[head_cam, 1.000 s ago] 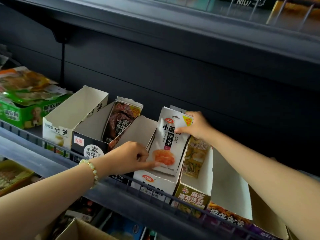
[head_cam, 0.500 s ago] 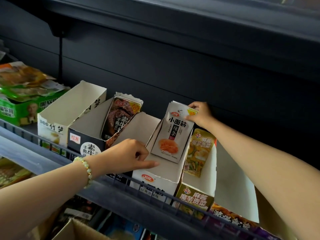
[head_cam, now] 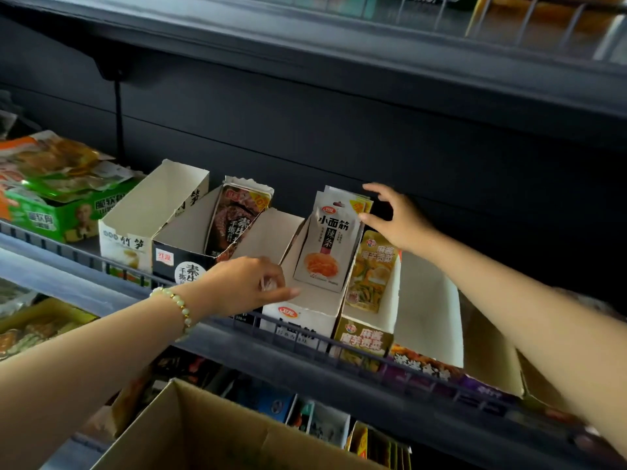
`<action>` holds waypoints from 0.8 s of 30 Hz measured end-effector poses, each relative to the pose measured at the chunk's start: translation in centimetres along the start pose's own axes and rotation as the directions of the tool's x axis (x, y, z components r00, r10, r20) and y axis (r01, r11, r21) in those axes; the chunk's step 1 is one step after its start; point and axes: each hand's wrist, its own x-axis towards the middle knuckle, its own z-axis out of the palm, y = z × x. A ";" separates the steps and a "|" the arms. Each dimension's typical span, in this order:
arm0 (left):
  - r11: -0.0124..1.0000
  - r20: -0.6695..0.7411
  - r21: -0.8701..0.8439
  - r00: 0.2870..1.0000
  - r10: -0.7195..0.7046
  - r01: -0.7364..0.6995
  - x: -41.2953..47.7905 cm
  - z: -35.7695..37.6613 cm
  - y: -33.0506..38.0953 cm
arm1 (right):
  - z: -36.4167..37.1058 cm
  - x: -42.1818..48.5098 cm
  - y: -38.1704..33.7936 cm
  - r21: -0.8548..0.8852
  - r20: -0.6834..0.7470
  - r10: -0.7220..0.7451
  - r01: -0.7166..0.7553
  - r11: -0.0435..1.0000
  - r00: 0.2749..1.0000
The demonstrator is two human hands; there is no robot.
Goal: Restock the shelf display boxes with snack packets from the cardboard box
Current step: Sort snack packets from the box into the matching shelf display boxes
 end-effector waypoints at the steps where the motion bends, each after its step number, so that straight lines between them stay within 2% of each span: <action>1: 1.000 0.022 -0.011 1.000 0.006 -0.006 -0.7 -0.2 0.0 | -0.6 -1.5 -0.5 -0.011 0.011 -0.038 0.038 0.999 0.999; 3: 0.999 0.047 -0.037 0.999 0.009 -0.007 -2.6 -0.6 -0.1 | -1.4 -5.2 -1.6 -0.032 0.064 -0.111 0.113 0.993 0.992; 5: 0.998 -0.003 -0.051 1.000 0.031 -0.031 -4.9 -0.8 0.3 | -1.8 -8.9 -2.4 -0.044 0.132 -0.151 0.158 0.986 0.980; 8: 0.996 -0.028 -0.077 0.999 0.035 -0.037 -8.8 -0.6 2.3 | -1.1 -14.8 -3.1 -0.015 0.240 -0.158 0.166 0.986 0.958; 11: 0.994 0.034 -0.102 0.998 0.049 -0.045 -13.4 1.3 3.9 | 0.5 -20.7 -3.1 0.023 0.328 -0.148 0.149 0.989 0.933; 13: 0.995 0.114 -0.084 0.991 0.067 -0.058 -16.3 3.3 4.4 | 1.9 -24.6 -3.0 0.031 0.413 -0.112 0.109 0.994 0.904; 17: 1.000 0.286 0.004 0.958 0.000 -0.002 -19.4 7.8 3.8 | 4.5 -30.4 -2.1 0.041 0.512 -0.081 0.071 0.997 0.855; 20: 1.000 0.434 -0.012 0.901 0.006 -0.001 -21.0 10.9 3.3 | 6.8 -34.4 -0.5 -0.031 0.645 0.012 0.011 0.999 0.764; 24: 0.999 0.537 -0.050 0.844 0.016 0.013 -21.7 13.7 3.9 | 8.9 -37.4 2.0 -0.092 0.732 0.136 -0.100 0.991 0.668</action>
